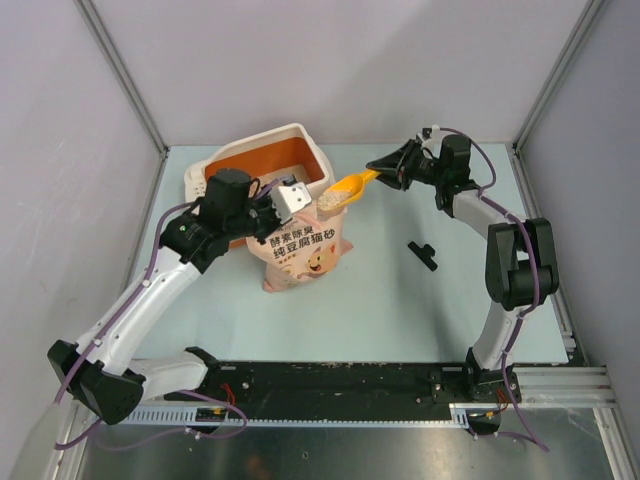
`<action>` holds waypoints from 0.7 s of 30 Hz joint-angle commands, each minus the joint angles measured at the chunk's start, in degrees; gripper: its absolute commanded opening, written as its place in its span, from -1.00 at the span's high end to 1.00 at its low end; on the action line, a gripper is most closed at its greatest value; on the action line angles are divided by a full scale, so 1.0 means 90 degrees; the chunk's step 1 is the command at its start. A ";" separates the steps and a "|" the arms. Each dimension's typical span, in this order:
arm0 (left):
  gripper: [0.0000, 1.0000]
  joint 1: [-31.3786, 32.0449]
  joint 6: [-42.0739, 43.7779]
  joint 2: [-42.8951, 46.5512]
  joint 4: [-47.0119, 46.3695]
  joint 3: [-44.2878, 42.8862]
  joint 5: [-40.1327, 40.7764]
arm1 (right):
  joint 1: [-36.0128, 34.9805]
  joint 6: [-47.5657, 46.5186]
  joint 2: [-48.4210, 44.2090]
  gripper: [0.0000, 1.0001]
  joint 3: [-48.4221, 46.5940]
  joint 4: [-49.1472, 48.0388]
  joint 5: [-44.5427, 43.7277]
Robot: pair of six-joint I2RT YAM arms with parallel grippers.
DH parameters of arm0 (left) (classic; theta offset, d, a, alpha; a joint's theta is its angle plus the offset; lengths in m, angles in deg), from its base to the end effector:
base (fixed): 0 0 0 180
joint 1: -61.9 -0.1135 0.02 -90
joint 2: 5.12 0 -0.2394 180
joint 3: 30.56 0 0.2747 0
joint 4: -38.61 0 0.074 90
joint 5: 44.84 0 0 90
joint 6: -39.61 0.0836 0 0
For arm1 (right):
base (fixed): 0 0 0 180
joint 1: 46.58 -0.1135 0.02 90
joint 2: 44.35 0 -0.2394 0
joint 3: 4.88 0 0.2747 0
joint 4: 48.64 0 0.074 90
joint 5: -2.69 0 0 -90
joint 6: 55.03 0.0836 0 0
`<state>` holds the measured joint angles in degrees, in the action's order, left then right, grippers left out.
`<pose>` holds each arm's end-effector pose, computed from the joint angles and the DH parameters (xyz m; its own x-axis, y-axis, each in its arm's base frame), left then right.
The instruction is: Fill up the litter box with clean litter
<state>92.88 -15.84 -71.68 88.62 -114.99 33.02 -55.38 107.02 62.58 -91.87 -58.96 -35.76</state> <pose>0.2637 -0.1788 0.3346 -0.0037 0.6489 -0.7609 0.7989 0.4596 0.3881 0.4566 0.1369 0.2278 -0.8673 0.4643 -0.1793 -0.1074 0.1773 0.9783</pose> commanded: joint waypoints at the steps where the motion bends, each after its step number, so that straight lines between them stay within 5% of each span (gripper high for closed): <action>1: 1.00 0.0015 0.0185 0.0267 -0.0082 -0.0039 0.0236 | 0.0040 0.0168 -0.0134 1.00 -0.0223 -0.0371 0.0161; 21: 0.99 0.0005 0.0371 0.0267 -0.0072 0.0176 0.0519 | -0.0252 0.0490 0.0734 1.00 -0.1501 -0.0372 0.0015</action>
<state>92.88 -13.85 -71.31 88.18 -114.01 35.89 -56.12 110.19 66.43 -99.80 -59.90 -35.59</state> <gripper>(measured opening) 0.020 0.325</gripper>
